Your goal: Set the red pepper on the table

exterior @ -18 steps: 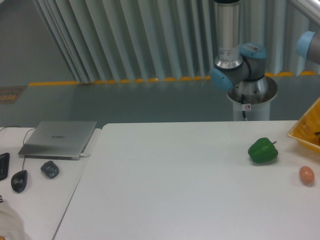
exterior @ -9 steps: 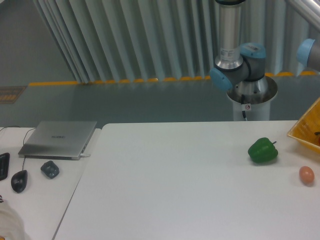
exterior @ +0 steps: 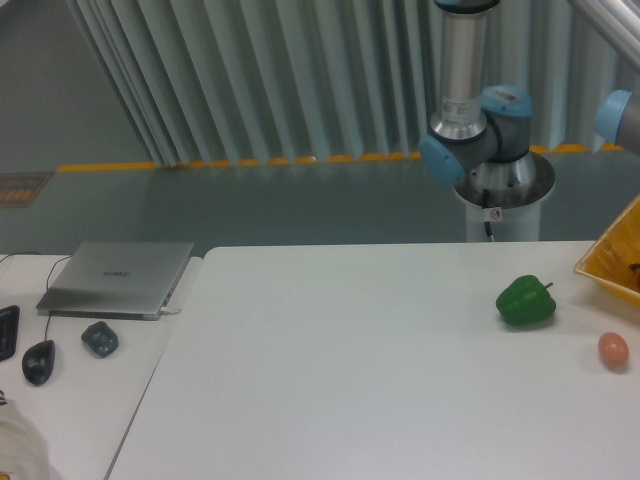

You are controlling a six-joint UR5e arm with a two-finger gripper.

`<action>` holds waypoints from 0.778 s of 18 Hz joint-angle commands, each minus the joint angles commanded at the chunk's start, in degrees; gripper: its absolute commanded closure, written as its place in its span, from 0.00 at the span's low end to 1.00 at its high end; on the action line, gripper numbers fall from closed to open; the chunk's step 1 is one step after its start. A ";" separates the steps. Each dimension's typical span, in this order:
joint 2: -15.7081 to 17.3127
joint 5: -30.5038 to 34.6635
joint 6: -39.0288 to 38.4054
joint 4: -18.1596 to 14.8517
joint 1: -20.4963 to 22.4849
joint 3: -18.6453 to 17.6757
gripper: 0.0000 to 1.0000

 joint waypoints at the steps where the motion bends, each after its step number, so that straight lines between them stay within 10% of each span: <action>1: -0.09 0.00 0.00 0.00 0.00 -0.26 0.00; 14: -1.06 0.17 -0.09 -0.35 0.70 1.14 0.52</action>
